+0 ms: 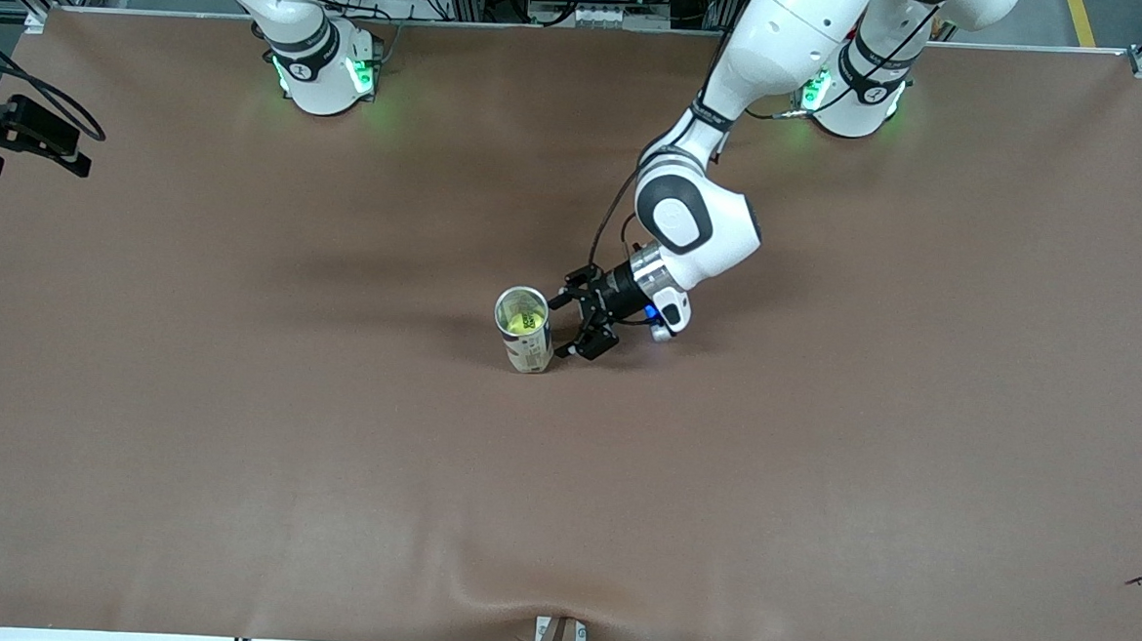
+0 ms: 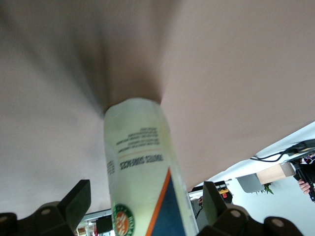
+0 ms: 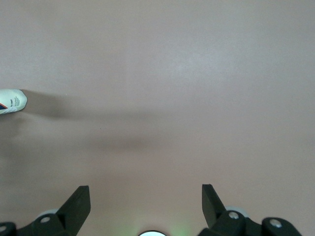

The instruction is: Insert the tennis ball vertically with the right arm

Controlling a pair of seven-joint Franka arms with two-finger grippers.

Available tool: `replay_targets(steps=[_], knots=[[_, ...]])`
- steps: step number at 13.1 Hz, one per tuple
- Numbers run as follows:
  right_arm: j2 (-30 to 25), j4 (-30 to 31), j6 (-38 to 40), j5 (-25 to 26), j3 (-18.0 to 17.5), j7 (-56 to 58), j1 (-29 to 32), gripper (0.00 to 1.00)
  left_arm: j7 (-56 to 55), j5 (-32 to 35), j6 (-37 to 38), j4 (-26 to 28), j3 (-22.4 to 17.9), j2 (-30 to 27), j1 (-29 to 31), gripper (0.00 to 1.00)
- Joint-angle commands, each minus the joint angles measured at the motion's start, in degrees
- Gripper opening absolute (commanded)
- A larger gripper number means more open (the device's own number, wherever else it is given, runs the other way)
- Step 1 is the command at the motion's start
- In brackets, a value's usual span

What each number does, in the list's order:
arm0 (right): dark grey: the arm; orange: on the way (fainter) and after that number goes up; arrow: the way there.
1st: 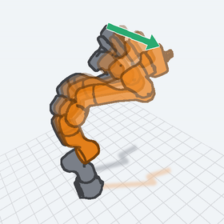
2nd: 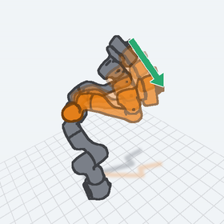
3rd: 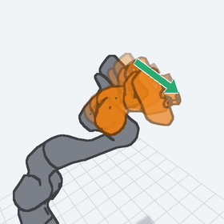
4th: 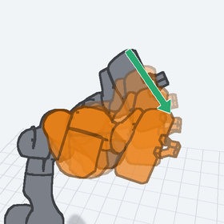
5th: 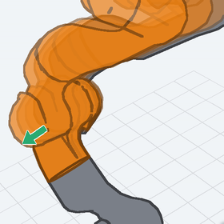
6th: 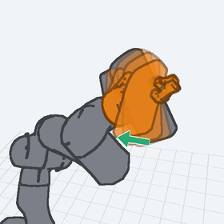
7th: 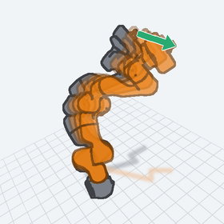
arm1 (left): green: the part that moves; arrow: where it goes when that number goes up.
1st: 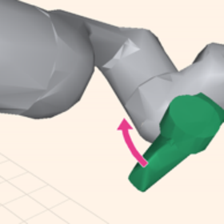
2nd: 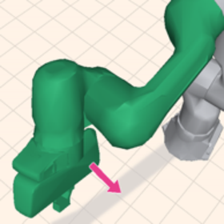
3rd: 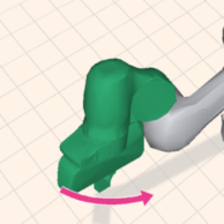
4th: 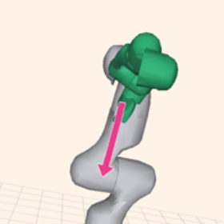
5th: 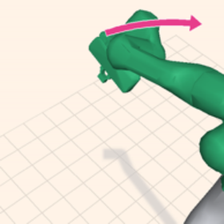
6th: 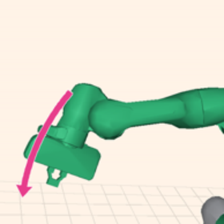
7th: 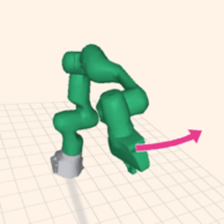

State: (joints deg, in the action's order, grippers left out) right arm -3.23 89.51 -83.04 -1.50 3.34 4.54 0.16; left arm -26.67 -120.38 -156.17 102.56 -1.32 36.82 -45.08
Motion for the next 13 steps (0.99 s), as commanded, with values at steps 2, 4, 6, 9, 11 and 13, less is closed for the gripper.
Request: replay_targets(steps=[2,4,6,9,11,13], knots=[[0.0,-0.6,1.6,-0.8,1.1,0.7,-0.3,1.0,-1.3,5.5,-0.1,3.3,0.4,-3.3,2.7,1.0],[0.1,-1.0,2.8,-0.9,3.3,3.5,-0.3,1.0,-1.8,9.1,0.1,3.2,0.4,-3.9,3.4,1.0],[0.0,-1.0,3.7,-0.9,5.8,3.7,-0.7,1.0,-2.0,14.5,1.0,3.3,0.5,-4.5,5.7,1.0],[-0.3,-0.7,5.1,-0.9,5.8,-1.4,-1.4,1.0,-4.1,24.3,8.1,3.2,0.3,-4.3,10.5,1.0],[-0.1,-0.5,4.8,-1.0,5.6,-1.1,-1.5,1.0,-10.2,35.2,12.9,2.7,0.3,-5.3,14.0,1.0],[-0.2,-0.6,5.0,-0.9,5.4,-0.4,-1.6,1.0,-15.3,46.0,17.8,1.9,0.2,-6.2,17.4,1.0]])
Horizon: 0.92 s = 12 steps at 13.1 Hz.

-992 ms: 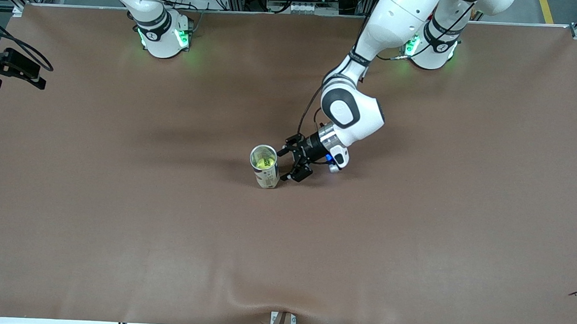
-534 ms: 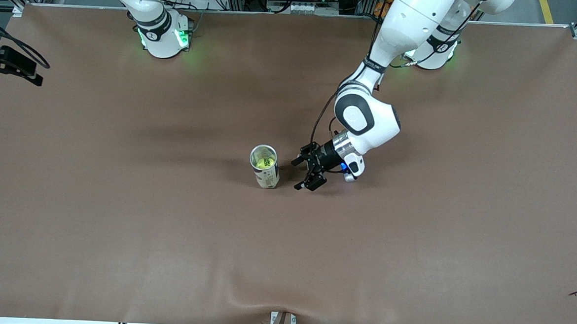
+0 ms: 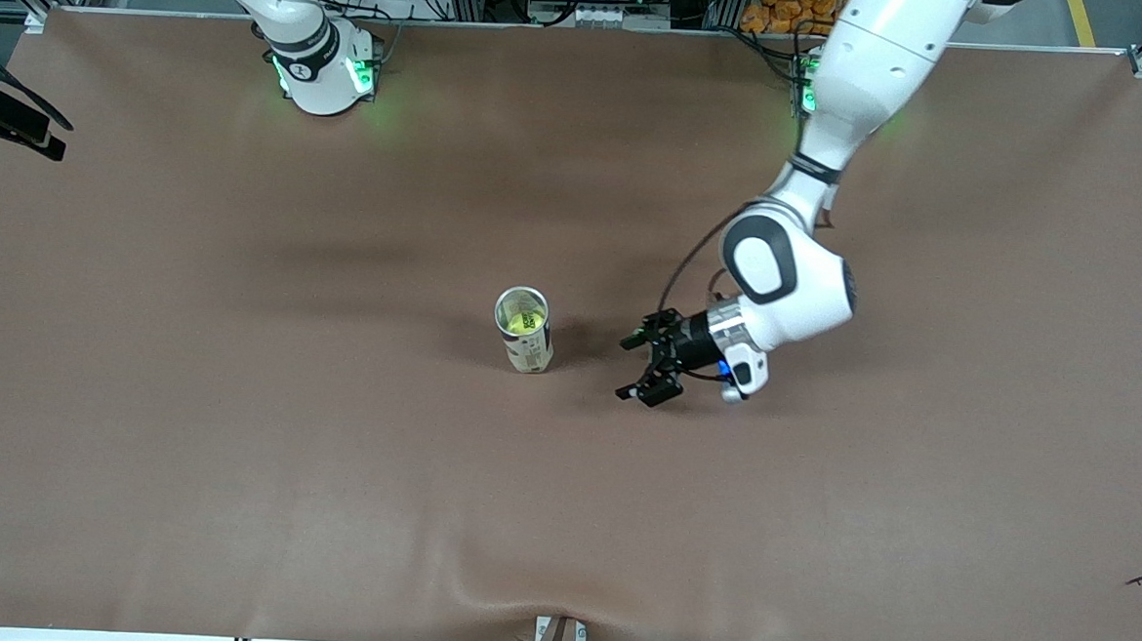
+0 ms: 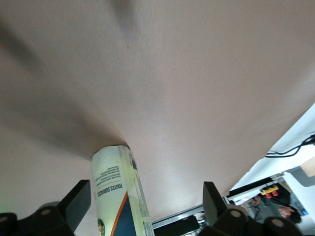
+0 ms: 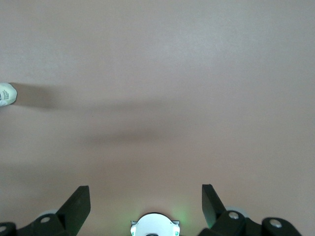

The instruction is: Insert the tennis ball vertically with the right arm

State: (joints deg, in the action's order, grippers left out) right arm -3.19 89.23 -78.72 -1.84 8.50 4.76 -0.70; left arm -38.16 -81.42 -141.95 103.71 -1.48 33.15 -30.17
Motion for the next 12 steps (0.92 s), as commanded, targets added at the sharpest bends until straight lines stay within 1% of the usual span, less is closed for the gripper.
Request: replay_targets(steps=[1,3,4,5,6,8,10,12], knots=[[-0.2,-0.3,0.7,-0.6,0.2,0.4,-0.8,1.0,-3.9,11.0,5.5,0.6,0.3,-2.6,4.2,1.0],[-0.3,-0.5,0.7,-0.6,0.2,2.9,-0.7,1.0,-3.9,17.1,7.1,0.4,0.2,-3.1,5.9,1.0],[-0.2,-0.5,0.7,-0.5,0.3,3.9,-0.7,1.0,-3.9,21.1,7.4,0.4,0.1,-3.2,7.1,1.0],[-0.2,-0.6,0.6,-0.5,0.5,4.3,-0.8,1.0,-3.9,27.1,8.0,0.4,0.1,-3.3,8.5,1.0],[-0.2,-0.6,0.7,-0.5,0.5,4.3,-0.9,1.0,-3.9,31.0,8.2,0.0,0.1,-3.3,9.9,1.0],[-0.2,-0.6,1.0,-0.5,0.5,4.2,-0.5,1.0,-3.9,36.0,8.3,-1.2,0.0,-3.1,11.4,1.0],[0.0,-0.7,0.8,-0.4,0.5,3.6,-0.4,1.0,-3.8,42.5,8.4,-2.4,0.1,-2.9,13.5,1.0],[0.0,-0.7,-0.9,0.6,0.5,1.6,-0.4,1.0,-3.3,49.6,11.2,-3.9,0.1,-2.8,16.0,1.0]])
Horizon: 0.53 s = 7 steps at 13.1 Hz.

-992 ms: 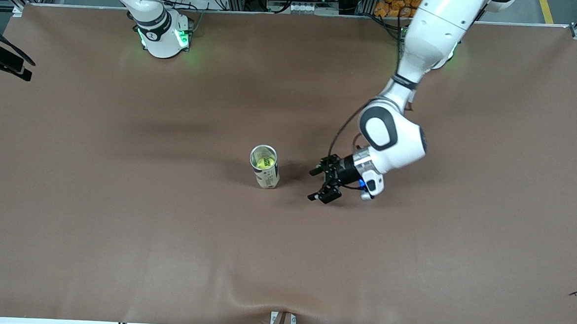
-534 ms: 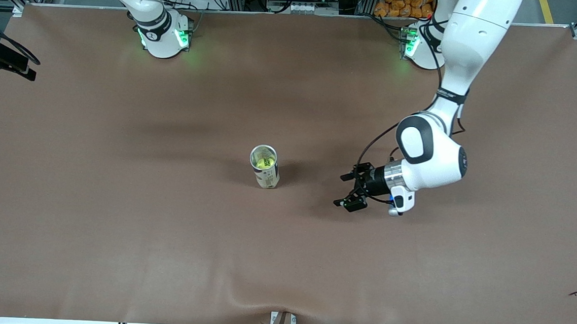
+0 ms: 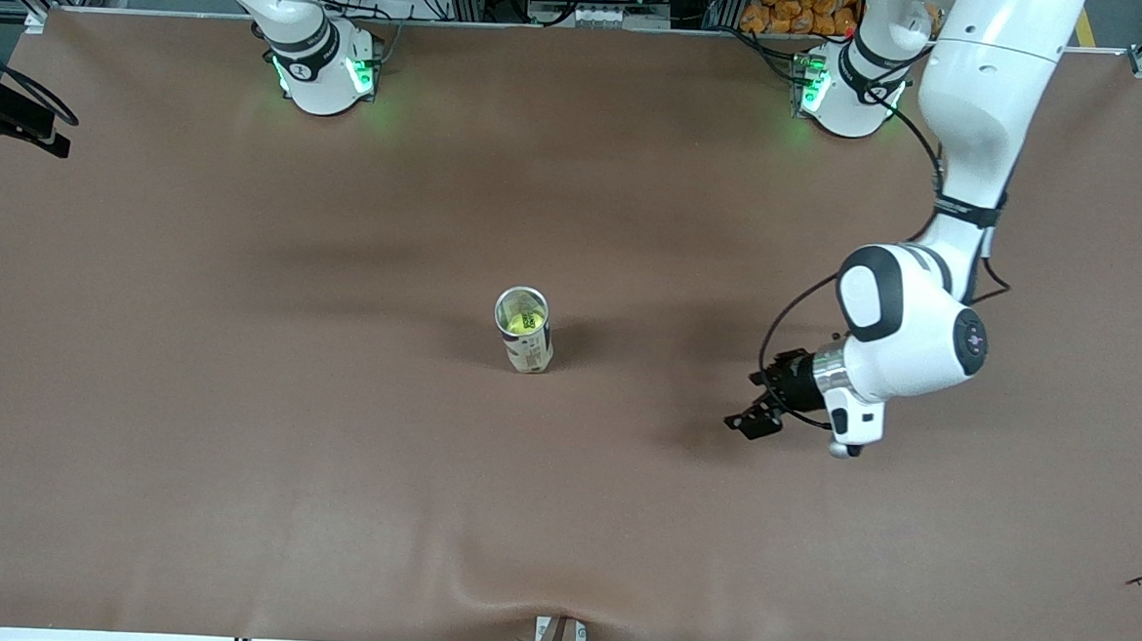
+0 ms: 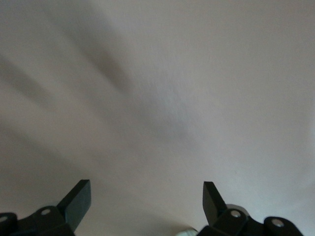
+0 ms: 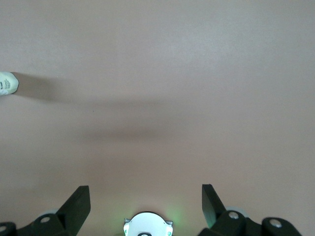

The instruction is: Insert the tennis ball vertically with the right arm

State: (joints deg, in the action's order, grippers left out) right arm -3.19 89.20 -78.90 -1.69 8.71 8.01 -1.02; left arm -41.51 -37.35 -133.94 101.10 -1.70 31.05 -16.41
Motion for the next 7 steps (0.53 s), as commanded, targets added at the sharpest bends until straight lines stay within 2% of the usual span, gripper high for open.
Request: replay_targets(steps=[1,3,5,7], knots=[[0.1,-0.6,-1.1,0.5,0.3,-4.0,0.0,1.0,0.3,8.0,4.7,-1.8,0.3,-0.9,4.0,1.0],[0.0,-0.3,-1.2,0.5,0.3,-5.1,-0.1,1.0,2.7,11.8,9.2,-4.1,0.4,-1.2,7.5,1.0],[0.1,-0.2,-2.6,2.7,0.3,-5.2,-0.1,1.0,9.7,14.6,13.3,-5.6,0.2,-2.2,10.9,1.0],[0.3,-0.2,-3.1,2.7,0.3,-5.2,-0.2,1.0,16.9,20.9,15.5,-6.2,0.5,-4.2,15.0,1.0]])
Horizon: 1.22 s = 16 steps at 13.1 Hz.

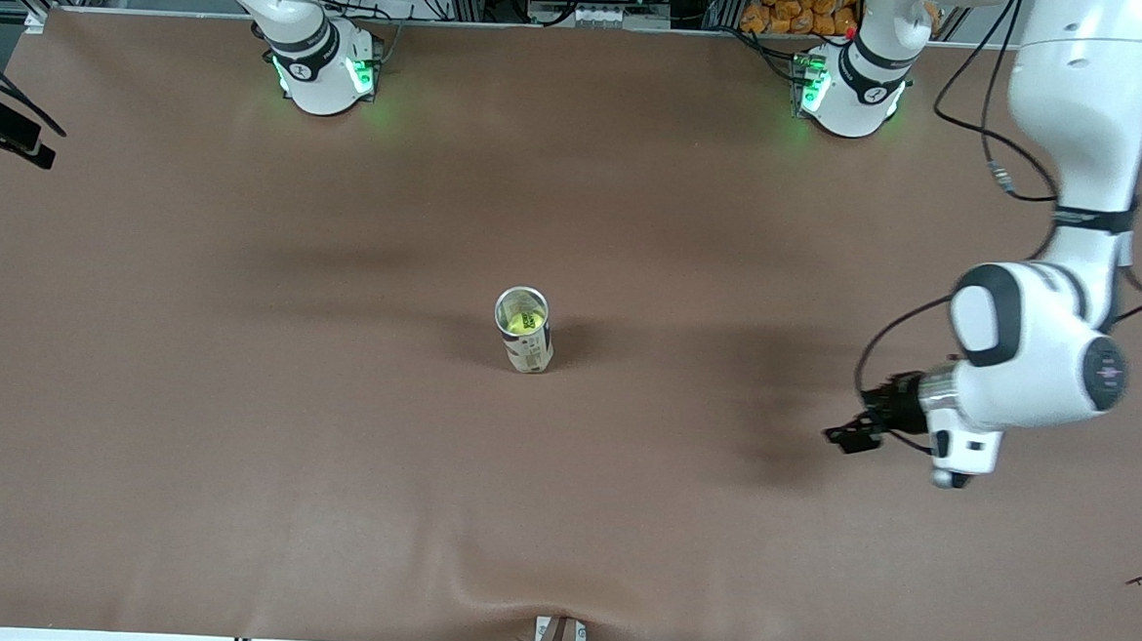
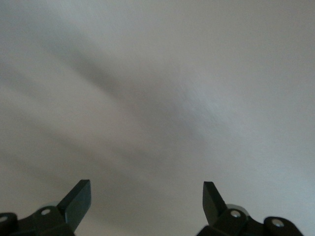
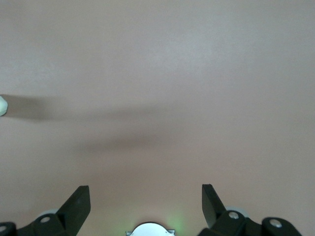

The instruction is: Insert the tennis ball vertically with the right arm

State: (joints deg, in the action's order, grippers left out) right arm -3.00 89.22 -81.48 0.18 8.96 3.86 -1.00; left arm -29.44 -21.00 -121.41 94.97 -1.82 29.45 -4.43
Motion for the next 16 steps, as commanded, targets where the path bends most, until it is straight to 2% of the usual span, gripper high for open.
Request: replay_targets(steps=[1,3,4,5,8,11,13,16], knots=[[0.1,-0.2,-0.4,0.6,0.0,-1.0,-0.3,1.0,5.8,8.3,3.4,0.1,0.3,-4.0,3.3,1.0],[-0.1,-0.7,-0.3,0.4,-0.2,-1.0,-0.8,1.0,6.0,17.4,5.9,0.0,0.6,-7.9,4.8,1.0],[-0.1,-0.9,-0.3,0.4,-0.3,-0.9,-0.8,1.0,6.0,19.4,8.4,0.0,0.8,-10.1,5.0,1.0],[0.0,-1.1,-0.4,0.5,-0.3,-0.7,-0.9,1.0,6.0,20.6,11.5,-0.3,1.0,-12.6,5.4,1.0],[0.4,-1.9,-0.6,0.9,-0.3,-0.3,-0.8,1.0,5.8,23.7,25.0,-6.5,5.4,-17.9,7.2,1.0],[0.4,-2.0,-1.2,1.0,-0.3,-0.4,-1.3,1.0,5.3,22.8,28.4,-3.7,9.3,-26.3,9.4,1.0],[0.4,-2.0,-1.2,1.2,-0.3,-0.9,-1.4,1.0,5.4,21.3,30.5,-3.7,9.1,-28.5,9.7,1.0],[0.3,-2.0,-1.3,1.2,0.1,-0.4,-0.4,1.0,5.4,19.6,31.3,-3.6,3.7,-30.5,6.0,1.0]])
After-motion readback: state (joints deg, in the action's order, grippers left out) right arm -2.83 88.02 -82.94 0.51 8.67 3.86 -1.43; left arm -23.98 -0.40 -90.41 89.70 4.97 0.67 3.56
